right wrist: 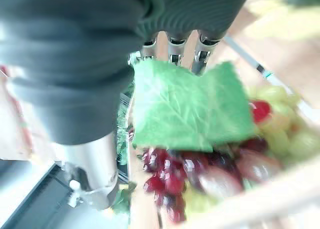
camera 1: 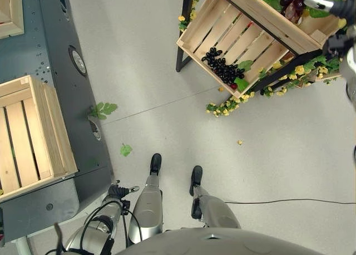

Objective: Pick up the fruits from the basket on one side to the basket on the other side

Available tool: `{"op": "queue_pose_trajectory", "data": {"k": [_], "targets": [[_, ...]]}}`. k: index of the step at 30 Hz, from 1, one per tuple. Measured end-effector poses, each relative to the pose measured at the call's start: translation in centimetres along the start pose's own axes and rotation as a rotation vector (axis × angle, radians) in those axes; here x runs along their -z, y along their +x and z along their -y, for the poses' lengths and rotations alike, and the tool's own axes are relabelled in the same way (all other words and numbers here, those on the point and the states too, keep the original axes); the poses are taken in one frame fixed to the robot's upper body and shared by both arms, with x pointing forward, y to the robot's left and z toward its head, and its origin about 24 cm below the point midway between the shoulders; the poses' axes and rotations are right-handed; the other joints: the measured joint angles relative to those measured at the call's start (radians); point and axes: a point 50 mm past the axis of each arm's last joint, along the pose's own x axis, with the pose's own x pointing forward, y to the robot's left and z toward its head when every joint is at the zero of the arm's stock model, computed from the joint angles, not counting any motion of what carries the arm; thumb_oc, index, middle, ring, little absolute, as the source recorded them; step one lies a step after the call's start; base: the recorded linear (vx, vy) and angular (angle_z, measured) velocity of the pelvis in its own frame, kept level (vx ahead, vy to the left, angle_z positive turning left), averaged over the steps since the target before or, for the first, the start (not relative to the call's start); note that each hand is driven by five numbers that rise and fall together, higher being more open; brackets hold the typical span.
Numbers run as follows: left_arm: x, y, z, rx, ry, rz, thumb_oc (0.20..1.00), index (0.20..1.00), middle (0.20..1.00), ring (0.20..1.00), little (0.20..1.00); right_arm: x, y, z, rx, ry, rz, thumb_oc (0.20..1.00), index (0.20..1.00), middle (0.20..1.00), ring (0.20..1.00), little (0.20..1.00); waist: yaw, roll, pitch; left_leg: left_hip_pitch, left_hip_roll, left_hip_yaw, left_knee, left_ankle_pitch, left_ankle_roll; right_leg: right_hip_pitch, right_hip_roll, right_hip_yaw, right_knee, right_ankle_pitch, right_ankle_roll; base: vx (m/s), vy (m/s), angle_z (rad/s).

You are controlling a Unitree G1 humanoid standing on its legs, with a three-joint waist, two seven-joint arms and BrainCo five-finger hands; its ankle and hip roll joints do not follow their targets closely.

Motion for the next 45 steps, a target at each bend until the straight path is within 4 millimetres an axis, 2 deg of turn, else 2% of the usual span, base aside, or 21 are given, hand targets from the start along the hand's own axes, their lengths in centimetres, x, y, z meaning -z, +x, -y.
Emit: {"op": "queue_pose_trajectory", "data": {"k": [5, 14, 20, 23, 27, 31, 35, 37, 42, 45], "targets": [[-0.1, 0.0, 0.2, -0.009, -0.042, -0.003, 1.0, 1.0, 1.0, 1.0, 1.0, 2.0, -3.1, -1.2, 0.008, 0.1, -0.035, 1.0, 1.0, 1.0, 1.0, 1.0, -0.004, 0.01, 0.007, 0.005, 0.002, 0.001, 0.0, -0.003, -0.004, 0.004, 0.001, 0.0, 0.0, 0.0, 0.0, 0.0, 0.0, 0.0], [-0.2, -0.2, 0.8, 0.001, -0.04, 0.0, 1.0, 1.0, 1.0, 1.0, 1.0, 2.1, -6.2, -2.5, 0.017, 0.171, 0.0, 1.0, 1.0, 1.0, 1.0, 1.0, -0.002, 0.021, 0.014, 0.028, 0.0, 0.01, 0.0, -0.003, -0.004, 0.027, -0.002, 0.0, 0.0, -0.001, -0.004, 0.01, -0.011, 0.0], [0.1, -0.3, 1.0, 0.005, -0.054, -0.006, 1.0, 1.0, 1.0, 1.0, 1.0, 4.5, -9.5, -3.6, -0.006, 0.209, -0.105, 1.0, 1.0, 1.0, 1.0, 1.0, -0.005, 0.033, 0.015, 0.055, 0.003, 0.009, 0.0, -0.012, -0.015, 0.052, -0.001, 0.002, -0.001, -0.008, -0.001, 0.01, -0.033, -0.01], [0.4, -0.4, 1.2, 0.01, -0.058, -0.011, 1.0, 1.0, 1.0, 1.0, 1.0, 5.8, -11.3, -3.9, -0.017, 0.199, -0.174, 1.0, 1.0, 1.0, 1.0, 1.0, -0.008, 0.05, 0.007, 0.057, 0.003, 0.009, 0.0, -0.012, -0.015, 0.053, -0.001, 0.005, -0.001, -0.007, -0.001, 0.02, -0.047, -0.02], [1.4, -0.7, 1.7, 0.019, -0.048, -0.027, 1.0, 1.0, 1.0, 1.0, 1.0, 6.6, -12.8, -4.1, -0.044, 0.174, -0.222, 1.0, 1.0, 1.0, 1.0, 1.0, -0.027, 0.067, -0.003, 0.077, 0.006, 0.009, 0.0, -0.012, -0.016, 0.073, 0.002, 0.005, -0.001, -0.008, -0.002, 0.01, -0.052, 0.01], [2.0, -0.8, 1.8, 0.022, -0.047, -0.04, 1.0, 1.0, 1.0, 1.0, 1.0, 7.0, -13.5, -3.9, -0.043, 0.159, -0.245, 1.0, 1.0, 1.0, 1.0, 1.0, -0.031, 0.076, -0.01, 0.088, 0.011, 0.009, 0.0, -0.014, -0.018, 0.083, 0.007, 0.009, 0.0, -0.009, -0.004, 0.0, -0.05, -0.04], [2.5, -1.0, 2.2, 0.032, -0.05, -0.05, 1.0, 1.0, 1.0, 1.0, 1.0, 7.6, -14.7, -3.6, -0.033, 0.165, -0.284, 1.0, 1.0, 1.0, 1.0, 1.0, -0.035, 0.089, -0.044, 0.089, 0.014, 0.01, 0.0, -0.015, -0.018, 0.083, 0.01, 0.01, 0.0, -0.009, -0.004, 0.01, -0.045, -0.02], [2.8, -1.1, 2.3, 0.036, -0.05, -0.058, 1.0, 1.0, 1.0, 1.0, 1.0, 7.9, -15.3, -3.7, -0.028, 0.167, -0.302, 1.0, 1.0, 1.0, 1.0, 1.0, -0.055, 0.092, -0.061, 0.091, 0.014, 0.01, 0.0, -0.014, -0.018, 0.087, 0.01, 0.011, 0.0, -0.01, -0.005, 0.02, -0.053, 0.03], [3.2, -1.3, 2.5, 0.04, -0.05, -0.07, 1.0, 1.0, 1.0, 1.0, 1.0, 8.8, -17.3, -3.9, -0.033, 0.159, -0.37, 1.0, 1.0, 1.0, 1.0, 1.0, -0.061, 0.091, -0.078, 0.111, 0.018, 0.013, -0.001, -0.016, -0.02, 0.104, 0.014, 0.014, -0.001, -0.011, -0.007, 0.02, -0.056, -0.02], [3.8, -1.4, 2.5, 0.041, -0.047, -0.086, 1.0, 1.0, 1.0, 1.0, 1.0, 9.7, -19.2, -4.4, -0.031, 0.166, -0.44, 1.0, 1.0, 1.0, 1.0, 1.0, -0.075, 0.091, -0.098, 0.116, 0.026, 0.013, -0.001, -0.019, -0.024, 0.109, 0.022, 0.015, -0.001, -0.012, -0.009, 0.01, -0.059, 0.0]]}}
